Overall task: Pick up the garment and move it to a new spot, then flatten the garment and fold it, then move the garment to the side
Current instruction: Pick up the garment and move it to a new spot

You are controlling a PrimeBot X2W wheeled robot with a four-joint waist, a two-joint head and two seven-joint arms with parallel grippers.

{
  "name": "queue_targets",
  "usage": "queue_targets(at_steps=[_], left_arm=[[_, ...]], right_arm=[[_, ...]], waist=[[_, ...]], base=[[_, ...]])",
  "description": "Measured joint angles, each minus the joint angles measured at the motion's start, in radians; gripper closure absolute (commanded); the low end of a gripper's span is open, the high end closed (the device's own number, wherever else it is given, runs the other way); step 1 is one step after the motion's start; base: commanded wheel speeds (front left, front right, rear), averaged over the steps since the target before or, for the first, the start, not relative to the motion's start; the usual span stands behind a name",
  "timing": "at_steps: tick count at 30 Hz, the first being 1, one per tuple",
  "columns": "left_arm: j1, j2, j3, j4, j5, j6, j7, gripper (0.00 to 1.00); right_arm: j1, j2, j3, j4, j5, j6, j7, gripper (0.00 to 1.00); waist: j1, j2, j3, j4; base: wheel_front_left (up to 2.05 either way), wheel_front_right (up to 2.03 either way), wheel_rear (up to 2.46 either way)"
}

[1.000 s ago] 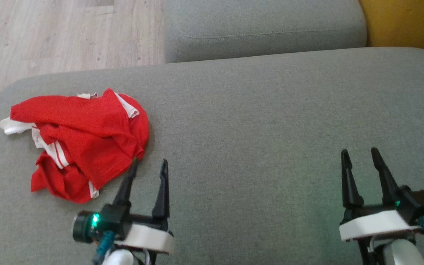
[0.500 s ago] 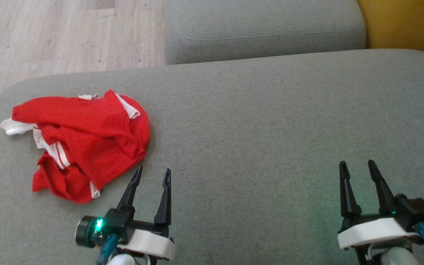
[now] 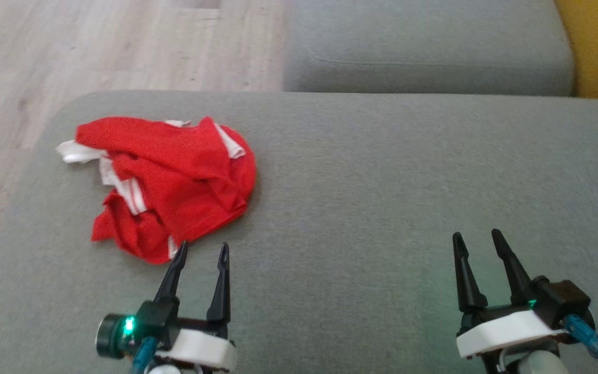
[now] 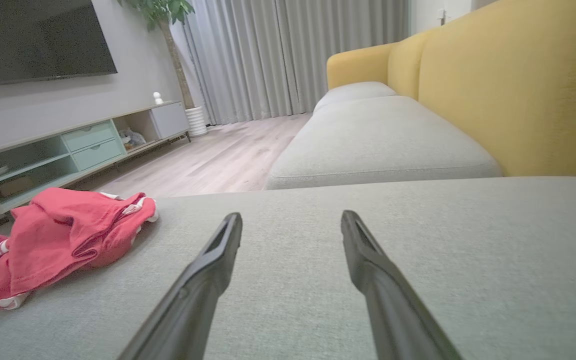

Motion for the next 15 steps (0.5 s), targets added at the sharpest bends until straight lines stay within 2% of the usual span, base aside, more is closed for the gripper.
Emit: queue_targets(at_steps=[15], left_arm=[[0.047, 0.000, 0.056, -0.012, 0.028, -0.013, 0.000, 0.00]], right_arm=[[0.024, 0.000, 0.074, -0.001, 0.046, 0.000, 0.000, 0.00]], waist=[[-0.0001, 0.0000, -0.040, 0.178]], base=[[0.00, 0.00, 0.00]])
